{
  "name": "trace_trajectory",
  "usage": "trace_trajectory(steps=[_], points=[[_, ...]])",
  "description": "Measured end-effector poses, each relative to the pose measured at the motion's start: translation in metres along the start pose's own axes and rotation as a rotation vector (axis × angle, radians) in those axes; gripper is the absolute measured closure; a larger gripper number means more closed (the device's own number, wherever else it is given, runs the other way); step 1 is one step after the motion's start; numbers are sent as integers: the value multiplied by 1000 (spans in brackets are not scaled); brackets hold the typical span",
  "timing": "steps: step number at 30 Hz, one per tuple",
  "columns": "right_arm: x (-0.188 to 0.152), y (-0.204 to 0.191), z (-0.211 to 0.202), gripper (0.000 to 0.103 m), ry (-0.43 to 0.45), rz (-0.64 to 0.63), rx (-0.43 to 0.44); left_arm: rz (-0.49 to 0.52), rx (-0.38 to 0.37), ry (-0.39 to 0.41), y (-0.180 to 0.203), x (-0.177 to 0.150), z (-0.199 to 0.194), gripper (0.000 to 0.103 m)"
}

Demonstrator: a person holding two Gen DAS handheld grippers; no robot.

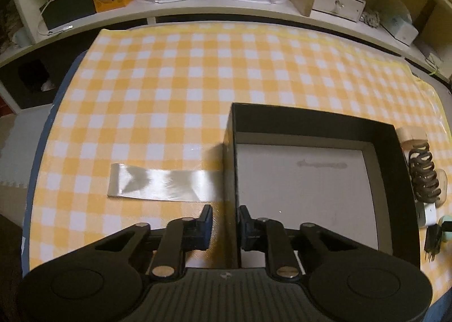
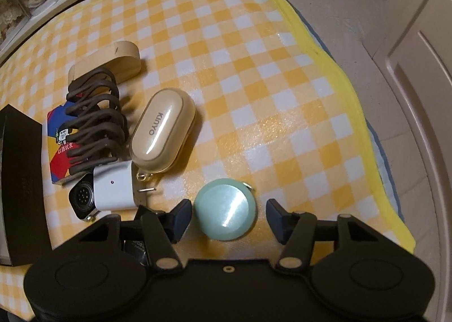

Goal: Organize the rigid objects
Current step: 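Reach the right gripper to the mint-green compact and grasp it, then carry the compact into the black box and open the right gripper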

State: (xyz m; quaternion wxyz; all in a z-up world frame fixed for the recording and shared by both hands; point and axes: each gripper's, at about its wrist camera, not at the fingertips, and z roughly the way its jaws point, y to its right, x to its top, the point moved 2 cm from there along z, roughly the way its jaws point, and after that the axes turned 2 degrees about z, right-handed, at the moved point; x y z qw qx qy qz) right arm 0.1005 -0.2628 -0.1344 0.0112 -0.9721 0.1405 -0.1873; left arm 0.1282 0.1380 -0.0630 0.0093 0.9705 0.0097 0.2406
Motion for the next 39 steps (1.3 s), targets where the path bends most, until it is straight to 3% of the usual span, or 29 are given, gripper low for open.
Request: trace_trajectory(steps=[4,5,10,16,23,29,32,37,39], points=[[1,-2,6,46,-5,-25,-22,34,9,-7,7,-2,1,96],[2,-4,7,52,-2,-38,-27,43,16,-7,9,-3,1,96],[0,-5,-5,52,40,-66,-27,55,27,-1,10,-4,1,97],[3,-19,-52,53,170,-58,71,38,23,1,11,-4,1,97],[8,-100,-88,53,238,-223,242,27,5,4,9,-4,0,96],[6,-190,-81,53,248,-425,291,21,0,5,7,-3,-1,96],[4,-220,-74,52,239,-488,290,1,-17,4,2,-1,-1,95],[8,-251,-55,52,252,-578,208,-12,-32,10,-3,-5,-3,94],[9,-257,-52,52,221,-592,226,-18,-38,11,-3,-3,-3,94]])
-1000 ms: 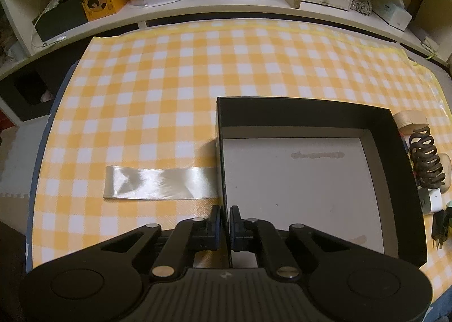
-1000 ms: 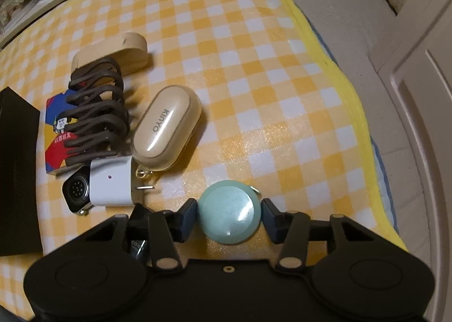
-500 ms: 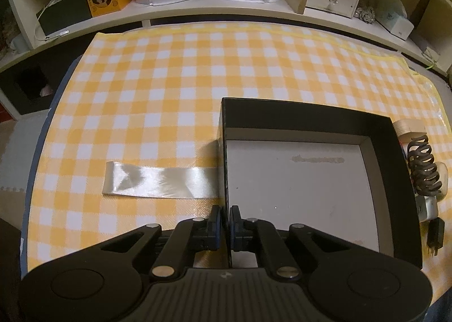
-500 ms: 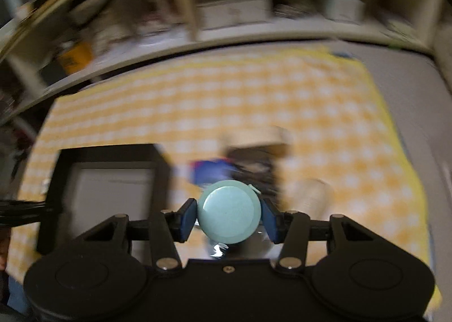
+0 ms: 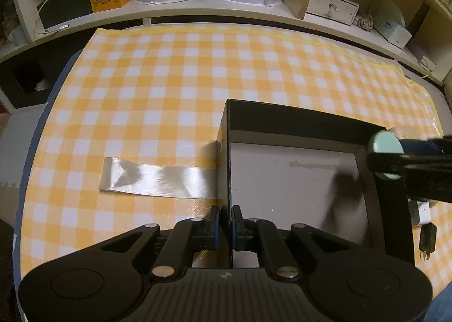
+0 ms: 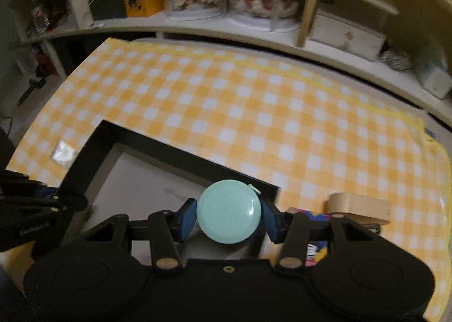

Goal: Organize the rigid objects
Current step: 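Carry the compact into the black box and open the right gripper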

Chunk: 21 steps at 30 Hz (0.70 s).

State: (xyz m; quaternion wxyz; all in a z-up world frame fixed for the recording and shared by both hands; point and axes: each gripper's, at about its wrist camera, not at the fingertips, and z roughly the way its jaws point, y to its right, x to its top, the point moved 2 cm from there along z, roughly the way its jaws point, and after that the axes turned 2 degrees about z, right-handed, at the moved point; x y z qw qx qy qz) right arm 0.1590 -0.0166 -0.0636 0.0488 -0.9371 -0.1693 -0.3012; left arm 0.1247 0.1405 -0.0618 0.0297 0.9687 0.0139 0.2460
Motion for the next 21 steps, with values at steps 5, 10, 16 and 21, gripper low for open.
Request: trace_trajectory(steps=[5,10,16,21], points=[[-8,-16,7,52,-39,-93,3,-11,-12,6,-6,-1,-1,94],[-8,-15,20,50,-49,-106,-57,-13,-12,6,-3,-2,-1,94],[-6,-8,14,44,-24,-95,-39,-12,-16,8,-5,-2,-1,94],[-6,-1,0,44,-5,-59,1,-12,-15,9,-6,-1,-2,94]])
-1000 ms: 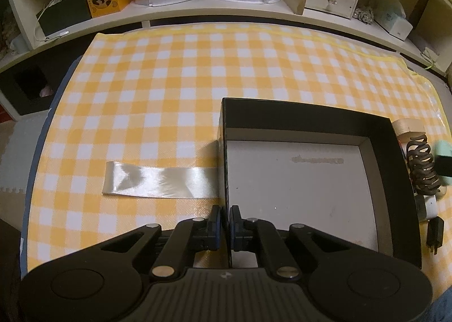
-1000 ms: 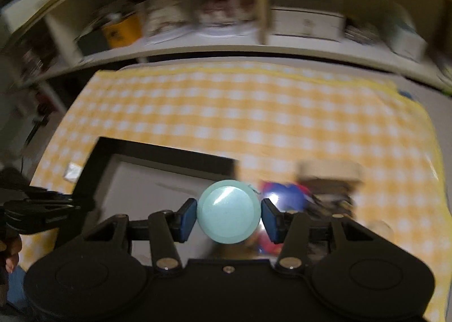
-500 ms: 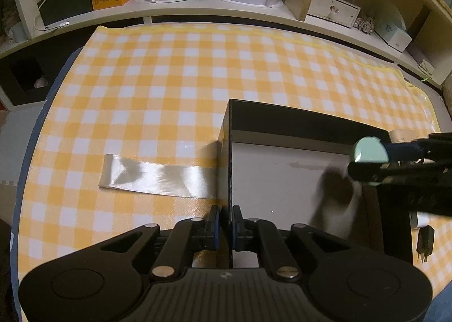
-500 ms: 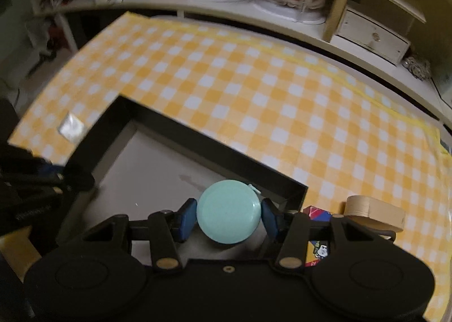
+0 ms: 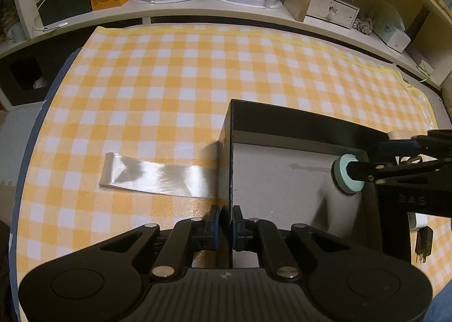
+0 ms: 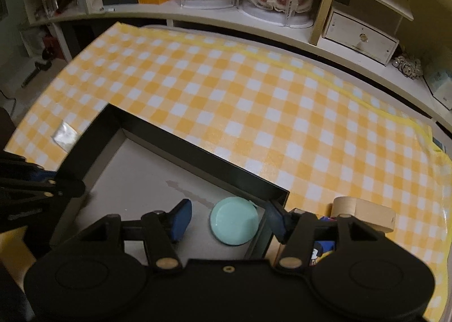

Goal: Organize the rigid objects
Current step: 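Carry the compact into the black box and open the right gripper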

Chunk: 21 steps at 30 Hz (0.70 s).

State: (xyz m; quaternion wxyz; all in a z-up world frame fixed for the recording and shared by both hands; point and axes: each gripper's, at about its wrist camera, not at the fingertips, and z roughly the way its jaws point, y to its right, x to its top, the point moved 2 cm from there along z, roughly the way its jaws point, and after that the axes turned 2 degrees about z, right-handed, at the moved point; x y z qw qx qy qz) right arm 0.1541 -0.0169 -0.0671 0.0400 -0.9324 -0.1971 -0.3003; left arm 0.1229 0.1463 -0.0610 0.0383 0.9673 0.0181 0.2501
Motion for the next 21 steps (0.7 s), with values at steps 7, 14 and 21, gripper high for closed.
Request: trace_trajectory(steps=[7,14,21], points=[[-9,19,-36,39,56,68,29,1,2,0,1,0,-1,94],[-28,46,-68,35,98,147,52,3,8,1,0,1,-1,95],[-49,72,-89,4,152,214,29,-5,9,3,0,0,-4,95]])
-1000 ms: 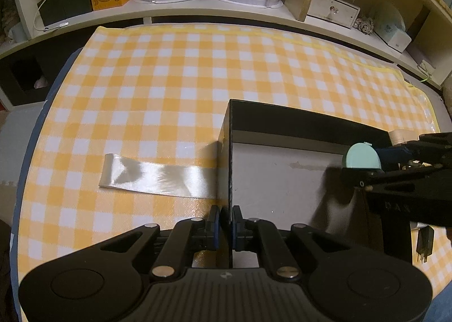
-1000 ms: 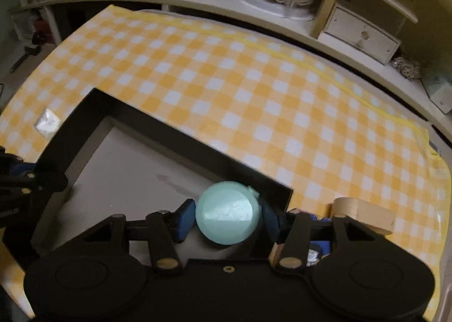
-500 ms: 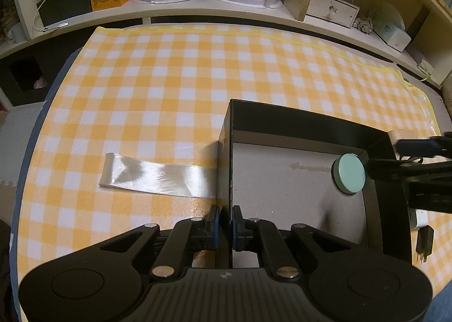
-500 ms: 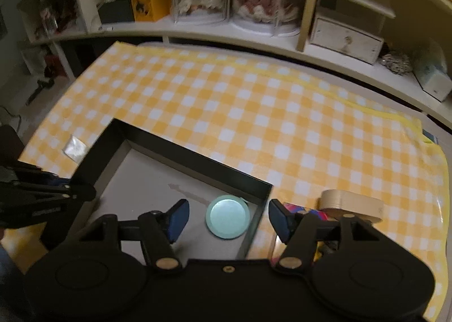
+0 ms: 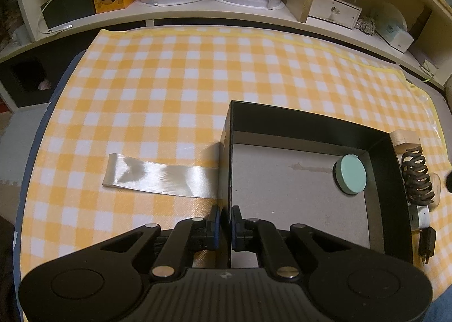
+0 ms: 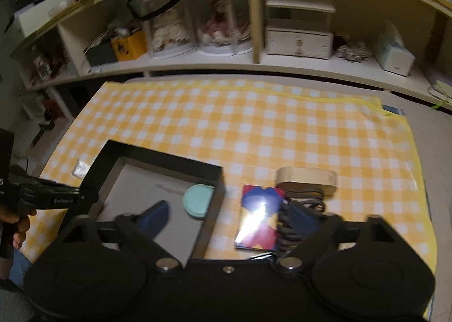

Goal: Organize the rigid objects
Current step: 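Carry the compact into the black box and open the right gripper, then move the right gripper to the black plug charger and grasp it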

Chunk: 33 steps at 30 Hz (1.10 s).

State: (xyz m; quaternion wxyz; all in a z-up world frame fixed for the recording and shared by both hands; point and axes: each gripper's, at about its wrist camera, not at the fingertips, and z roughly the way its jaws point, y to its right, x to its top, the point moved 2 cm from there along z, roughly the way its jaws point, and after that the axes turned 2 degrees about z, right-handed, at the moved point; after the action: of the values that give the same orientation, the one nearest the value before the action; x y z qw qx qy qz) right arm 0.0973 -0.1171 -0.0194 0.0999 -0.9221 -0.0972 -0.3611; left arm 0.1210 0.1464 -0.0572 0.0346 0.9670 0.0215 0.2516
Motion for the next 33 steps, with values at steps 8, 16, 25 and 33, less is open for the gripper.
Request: trace_trajectory(steps=[8,16,25,33], points=[[-17,36,-14,2,34,12,-75,1,4,1,2,-2,-3,95],[-43,66,-2,2,-60,-91,-56,2,9,2,1,-4,-6,95],[-70,98,25,7,-172,-190,29,14,22,-2,0,-4,-7,95],[-94,97,39,19,-280,-322,92,20,26,-4,2,-7,-7,95]])
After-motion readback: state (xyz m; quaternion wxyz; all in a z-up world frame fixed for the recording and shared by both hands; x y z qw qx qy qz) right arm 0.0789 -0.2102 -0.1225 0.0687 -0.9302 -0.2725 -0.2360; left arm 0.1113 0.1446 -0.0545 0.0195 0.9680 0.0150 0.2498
